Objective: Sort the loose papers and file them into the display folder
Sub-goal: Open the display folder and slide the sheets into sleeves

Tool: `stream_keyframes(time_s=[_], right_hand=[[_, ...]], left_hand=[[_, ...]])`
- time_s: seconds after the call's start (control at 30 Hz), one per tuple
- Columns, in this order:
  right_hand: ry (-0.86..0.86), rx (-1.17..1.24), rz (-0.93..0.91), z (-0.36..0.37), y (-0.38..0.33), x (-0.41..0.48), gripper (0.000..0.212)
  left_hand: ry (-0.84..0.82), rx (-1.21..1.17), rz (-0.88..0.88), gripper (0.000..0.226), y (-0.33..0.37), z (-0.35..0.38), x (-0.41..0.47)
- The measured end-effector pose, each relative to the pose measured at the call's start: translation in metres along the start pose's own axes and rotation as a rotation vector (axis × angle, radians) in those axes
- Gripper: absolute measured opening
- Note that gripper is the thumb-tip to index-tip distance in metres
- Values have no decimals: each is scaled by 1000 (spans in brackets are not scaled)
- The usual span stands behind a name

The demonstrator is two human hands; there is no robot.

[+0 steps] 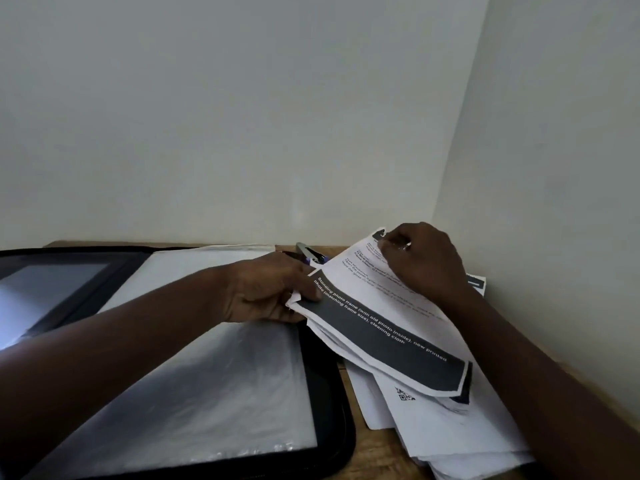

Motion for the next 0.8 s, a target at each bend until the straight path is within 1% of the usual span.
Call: stream_keyframes(time_s=[0.07, 0.1, 0.2, 0.23, 0.27, 0.3, 0.33, 0.37, 0.4, 0.43, 0.47, 0.5, 0.53, 0.6, 0.63, 0.7, 0.77, 0.8], right_hand=[[56, 2, 69, -10, 13, -3, 24], [94, -13, 96, -15, 18, -4, 27], [199, -147, 227, -32, 35, -9, 49], [243, -135, 284, -36, 40, -11, 59], [293, -43, 350, -38, 45, -15, 69], [337, 134, 421, -36, 50, -17, 79], [362, 387, 489, -29, 54, -19, 85], [365, 688, 539, -17, 54, -19, 84], [299, 950, 563, -3, 48, -16, 77], [191, 1112, 549, 9, 37, -15, 64], [108, 1193, 506, 18, 26, -14, 52], [79, 1233, 458, 25, 18, -14, 41], [96, 1247, 422, 30, 13, -14, 34], [187, 1223, 393, 34, 10, -16, 27], [219, 1200, 375, 33, 9, -16, 24], [264, 1159, 319, 26, 7, -14, 18], [331, 1100, 267, 13, 10, -12, 18], [369, 1067, 245, 8, 13, -11, 20]], left_hand=[[-8, 6, 27, 29, 3, 2, -1], [28, -7, 67, 33, 8, -2, -1], [235, -100, 249, 42, 32, -26, -11], [283, -145, 314, 44, 40, -35, -16], [302, -193, 378, 45, 46, -42, -22], [304, -233, 439, 47, 52, -49, -27], [299, -257, 489, 48, 56, -54, -31], [299, -268, 525, 50, 58, -58, -33], [305, -264, 548, 50, 59, -60, -35], [316, -243, 555, 50, 57, -61, -33], [334, -193, 549, 48, 55, -61, -31], [351, -116, 529, 48, 52, -60, -27], [357, -29, 495, 49, 48, -59, -22], [308, 115, 411, 60, 39, -53, -14], [263, 141, 380, 67, 34, -53, -11], [164, 79, 356, 75, 31, -56, -8], [84, 17, 363, 69, 33, -60, -12], [68, 25, 369, 64, 35, -62, -14]])
Point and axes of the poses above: each hand's wrist, its own x-axis towards the middle knuckle, its own z-axis out of the palm, y = z × x, the point moved 9 cm from there along x, towards the middle knuckle, and after that the axes turned 13 degrees about -z, right-handed, at the moved point
